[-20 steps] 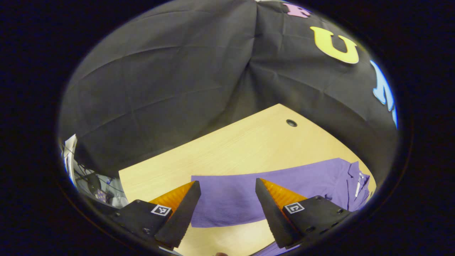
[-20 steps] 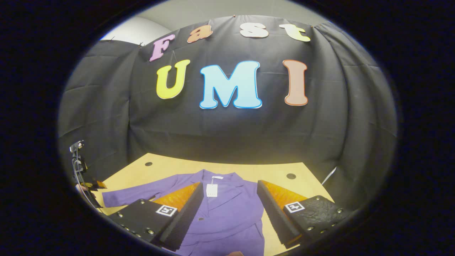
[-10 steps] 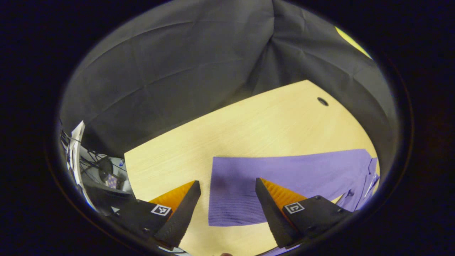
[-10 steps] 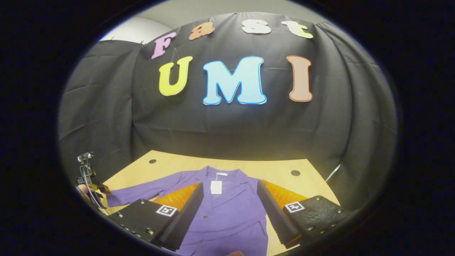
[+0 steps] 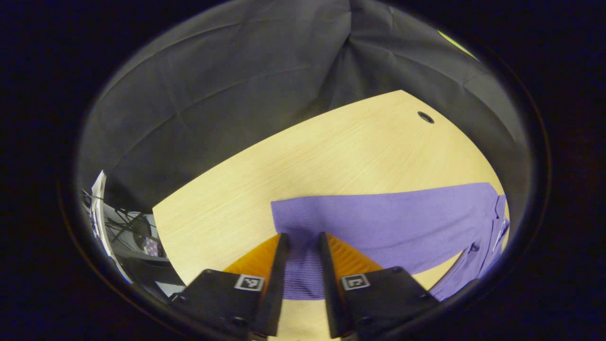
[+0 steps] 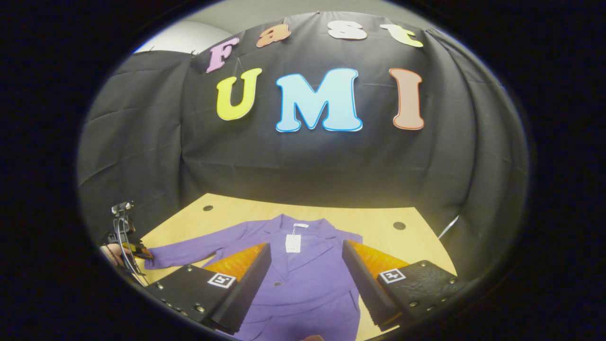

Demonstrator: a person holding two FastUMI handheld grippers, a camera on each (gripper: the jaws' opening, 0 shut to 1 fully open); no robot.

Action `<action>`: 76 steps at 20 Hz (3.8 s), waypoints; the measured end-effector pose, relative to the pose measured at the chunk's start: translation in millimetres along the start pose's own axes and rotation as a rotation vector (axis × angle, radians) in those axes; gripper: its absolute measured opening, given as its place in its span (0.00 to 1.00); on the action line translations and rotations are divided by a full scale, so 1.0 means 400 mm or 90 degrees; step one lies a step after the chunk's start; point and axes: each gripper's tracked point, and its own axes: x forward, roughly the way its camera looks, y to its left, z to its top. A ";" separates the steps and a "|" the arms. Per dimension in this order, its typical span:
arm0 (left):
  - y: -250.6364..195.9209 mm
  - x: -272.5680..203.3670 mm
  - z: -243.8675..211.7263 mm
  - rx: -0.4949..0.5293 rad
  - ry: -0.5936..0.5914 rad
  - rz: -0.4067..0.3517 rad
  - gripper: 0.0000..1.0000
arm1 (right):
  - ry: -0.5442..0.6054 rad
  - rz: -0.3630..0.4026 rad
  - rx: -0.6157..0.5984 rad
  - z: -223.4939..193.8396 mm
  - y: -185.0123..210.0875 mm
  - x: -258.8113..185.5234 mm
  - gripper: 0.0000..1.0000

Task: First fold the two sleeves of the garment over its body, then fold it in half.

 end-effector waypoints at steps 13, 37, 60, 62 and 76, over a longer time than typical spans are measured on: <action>-0.036 -0.028 0.038 0.002 -0.049 -0.017 0.06 | -0.003 -0.006 -0.008 0.000 -0.023 0.005 0.94; -0.763 -0.624 -0.099 0.348 -0.235 -0.389 0.07 | -0.005 -0.044 -0.048 -0.010 -0.069 -0.024 0.94; -0.990 -0.817 -0.611 0.613 -0.141 -0.614 0.07 | 0.061 -0.133 0.014 -0.135 -0.180 -0.063 0.94; -0.976 -0.789 -0.650 0.634 -0.113 -0.606 0.06 | 0.072 -0.144 0.016 -0.159 -0.194 -0.078 0.94; -0.895 -0.714 -0.640 0.613 -0.070 -0.641 0.87 | 0.141 -0.263 0.113 -0.295 -0.264 -0.153 0.94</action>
